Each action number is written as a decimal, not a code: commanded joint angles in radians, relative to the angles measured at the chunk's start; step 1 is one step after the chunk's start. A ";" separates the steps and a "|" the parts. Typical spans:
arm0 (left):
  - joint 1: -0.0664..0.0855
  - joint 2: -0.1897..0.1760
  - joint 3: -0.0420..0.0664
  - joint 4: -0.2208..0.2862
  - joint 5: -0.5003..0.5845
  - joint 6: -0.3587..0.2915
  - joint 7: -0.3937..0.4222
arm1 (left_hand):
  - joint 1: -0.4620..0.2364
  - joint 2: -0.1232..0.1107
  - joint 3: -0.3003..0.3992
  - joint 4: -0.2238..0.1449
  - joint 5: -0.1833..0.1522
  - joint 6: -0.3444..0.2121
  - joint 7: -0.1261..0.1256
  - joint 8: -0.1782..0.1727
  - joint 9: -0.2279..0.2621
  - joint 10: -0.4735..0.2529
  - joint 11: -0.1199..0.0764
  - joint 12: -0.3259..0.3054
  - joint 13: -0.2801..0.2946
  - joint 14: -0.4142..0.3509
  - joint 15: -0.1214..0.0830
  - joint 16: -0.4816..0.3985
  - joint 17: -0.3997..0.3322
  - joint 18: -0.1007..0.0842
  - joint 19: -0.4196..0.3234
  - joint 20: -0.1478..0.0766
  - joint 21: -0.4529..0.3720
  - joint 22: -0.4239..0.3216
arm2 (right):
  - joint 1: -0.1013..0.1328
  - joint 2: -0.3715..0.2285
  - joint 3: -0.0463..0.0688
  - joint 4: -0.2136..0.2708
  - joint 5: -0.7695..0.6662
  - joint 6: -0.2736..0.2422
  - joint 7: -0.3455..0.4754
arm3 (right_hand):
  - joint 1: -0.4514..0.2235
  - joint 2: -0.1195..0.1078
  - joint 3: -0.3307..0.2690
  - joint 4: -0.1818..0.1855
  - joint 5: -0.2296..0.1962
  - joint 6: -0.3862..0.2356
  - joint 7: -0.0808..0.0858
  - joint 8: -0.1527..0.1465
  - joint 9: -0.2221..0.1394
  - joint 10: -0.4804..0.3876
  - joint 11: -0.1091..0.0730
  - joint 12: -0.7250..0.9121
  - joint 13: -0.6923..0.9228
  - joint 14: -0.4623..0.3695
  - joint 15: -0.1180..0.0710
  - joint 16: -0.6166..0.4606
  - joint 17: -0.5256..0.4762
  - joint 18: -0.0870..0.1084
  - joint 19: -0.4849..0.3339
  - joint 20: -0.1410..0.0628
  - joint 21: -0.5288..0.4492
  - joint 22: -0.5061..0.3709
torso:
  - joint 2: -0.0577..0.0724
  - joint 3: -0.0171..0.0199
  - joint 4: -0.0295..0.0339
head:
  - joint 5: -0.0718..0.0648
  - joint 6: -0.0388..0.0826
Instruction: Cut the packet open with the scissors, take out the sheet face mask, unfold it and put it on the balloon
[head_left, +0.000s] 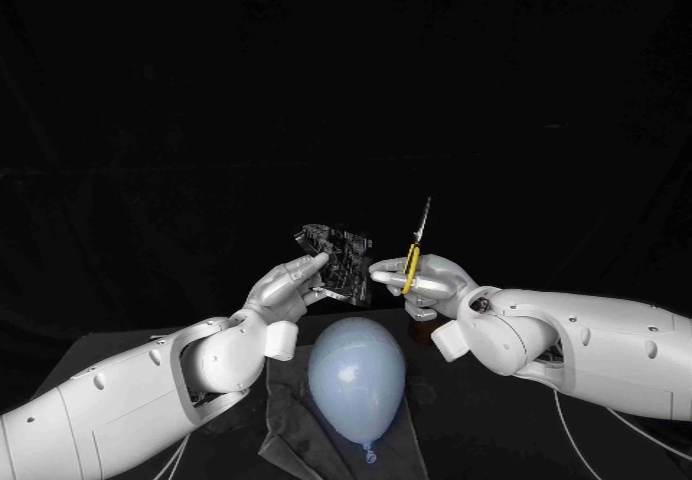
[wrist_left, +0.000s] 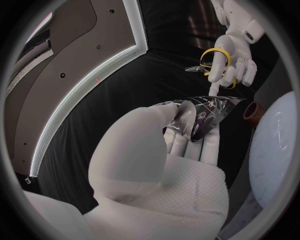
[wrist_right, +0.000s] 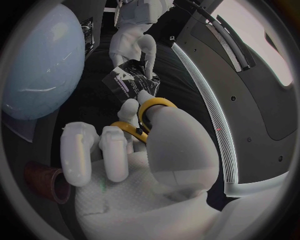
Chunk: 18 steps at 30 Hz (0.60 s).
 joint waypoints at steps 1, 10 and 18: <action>0.002 0.007 0.001 0.003 -0.014 0.041 -0.005 | -0.005 0.006 -0.002 -0.006 0.003 0.000 -0.003 0.006 0.001 0.002 -0.003 -0.002 -0.001 0.007 0.002 -0.004 0.000 0.008 0.009 -0.002 -0.002 0.000 | 0.000 0.003 0.001 -0.001 0.005 0.021 0.017 | 0.005 -0.001 -0.008 0.003 0.002 -0.256 0.137 -0.003 0.003 0.354 0.080 0.952 0.375 0.106 0.006 0.005 0.263 -0.008 0.045 0.007 0.000 0.228 | 0.000 -0.0007 -0.0001 | -0.001 0.002; 0.002 0.010 0.002 0.012 -0.024 0.061 -0.008 | -0.006 0.007 -0.002 -0.006 0.003 0.000 -0.003 0.006 0.001 0.003 -0.003 -0.002 -0.001 0.008 0.002 -0.004 0.000 0.008 0.009 -0.003 -0.002 0.000 | 0.000 0.005 0.001 -0.007 0.002 0.016 0.010 | 0.013 0.008 -0.016 0.004 0.002 -0.233 0.142 0.003 0.012 0.354 0.085 0.952 0.375 0.106 0.010 0.005 0.263 -0.008 0.044 0.010 -0.001 0.227 | 0.000 -0.0010 0.0006 | -0.001 0.003; 0.002 -0.001 0.002 0.017 -0.027 0.061 -0.002 | -0.007 0.007 -0.002 -0.008 0.003 0.001 -0.004 0.007 0.002 0.004 -0.003 -0.002 -0.001 0.010 0.002 -0.004 0.000 0.008 0.011 -0.003 -0.002 -0.001 | 0.000 0.004 0.001 -0.014 -0.003 0.014 0.006 | 0.018 0.012 -0.020 0.004 0.002 -0.217 0.144 0.006 0.019 0.354 0.087 0.952 0.375 0.106 0.012 0.005 0.263 -0.008 0.044 0.011 -0.001 0.227 | 0.001 -0.0010 0.0010 | -0.001 0.003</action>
